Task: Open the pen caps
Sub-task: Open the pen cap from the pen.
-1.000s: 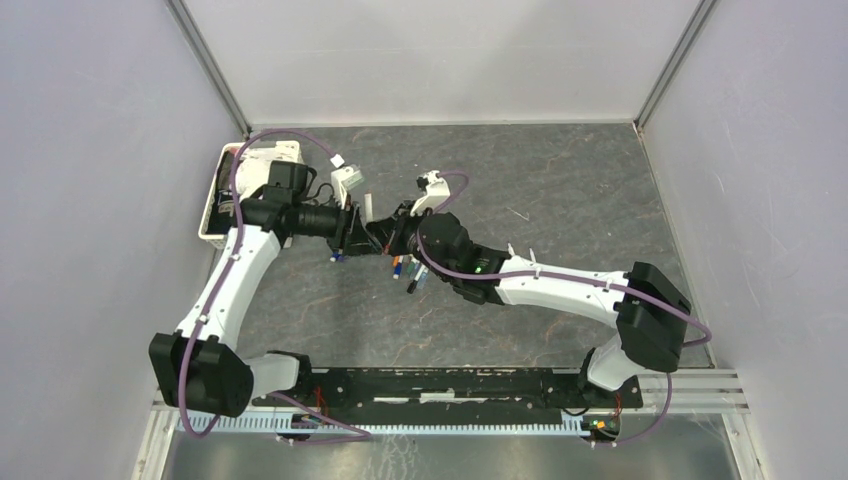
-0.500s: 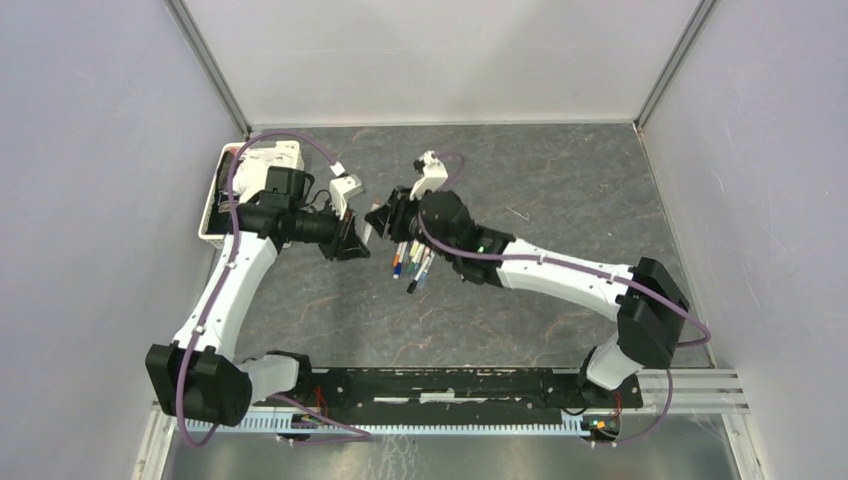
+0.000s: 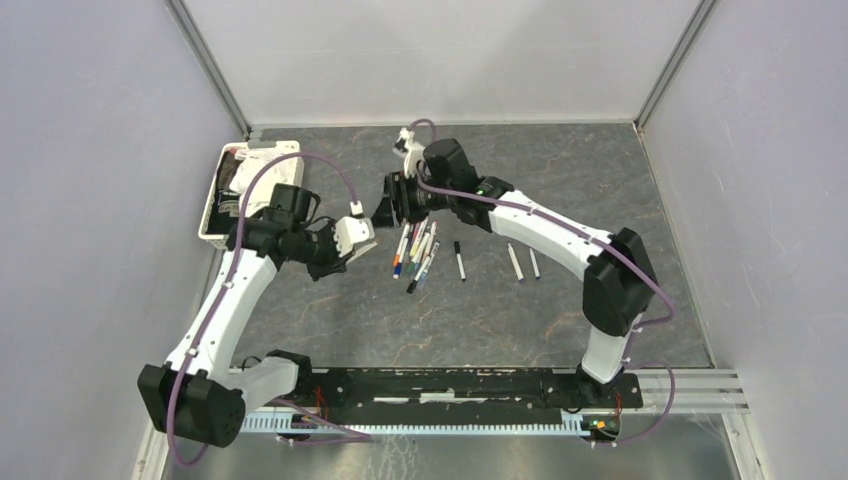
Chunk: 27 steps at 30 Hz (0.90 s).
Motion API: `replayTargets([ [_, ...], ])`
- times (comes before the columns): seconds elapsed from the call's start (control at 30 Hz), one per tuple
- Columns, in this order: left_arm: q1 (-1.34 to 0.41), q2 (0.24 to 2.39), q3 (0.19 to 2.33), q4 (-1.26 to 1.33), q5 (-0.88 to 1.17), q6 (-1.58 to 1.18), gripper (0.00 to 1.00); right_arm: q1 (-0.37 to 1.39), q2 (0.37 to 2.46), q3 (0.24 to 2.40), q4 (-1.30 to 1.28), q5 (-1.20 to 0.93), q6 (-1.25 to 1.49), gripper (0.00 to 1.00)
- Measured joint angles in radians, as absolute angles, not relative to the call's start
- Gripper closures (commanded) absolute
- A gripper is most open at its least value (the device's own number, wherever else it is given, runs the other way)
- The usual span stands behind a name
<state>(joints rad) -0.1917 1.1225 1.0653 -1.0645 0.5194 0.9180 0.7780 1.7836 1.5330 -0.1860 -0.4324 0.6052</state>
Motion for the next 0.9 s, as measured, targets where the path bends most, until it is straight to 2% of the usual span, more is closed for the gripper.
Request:
replayTargets([
  [0.2,-0.285,1.060,1.025,-1.069,0.398,1.046,0.98,0.800,1.864,1.491,-0.224,-0.653,0.610,0.37],
  [0.43,-0.353,1.056,0.991,-1.075,0.296,1.116,0.98,0.820,1.870,1.438,-0.160,-0.761,0.653,0.37],
  [0.9,-0.413,1.044,0.965,-1.075,0.234,1.140,0.98,0.809,1.882,1.436,-0.206,-0.701,0.630,0.41],
])
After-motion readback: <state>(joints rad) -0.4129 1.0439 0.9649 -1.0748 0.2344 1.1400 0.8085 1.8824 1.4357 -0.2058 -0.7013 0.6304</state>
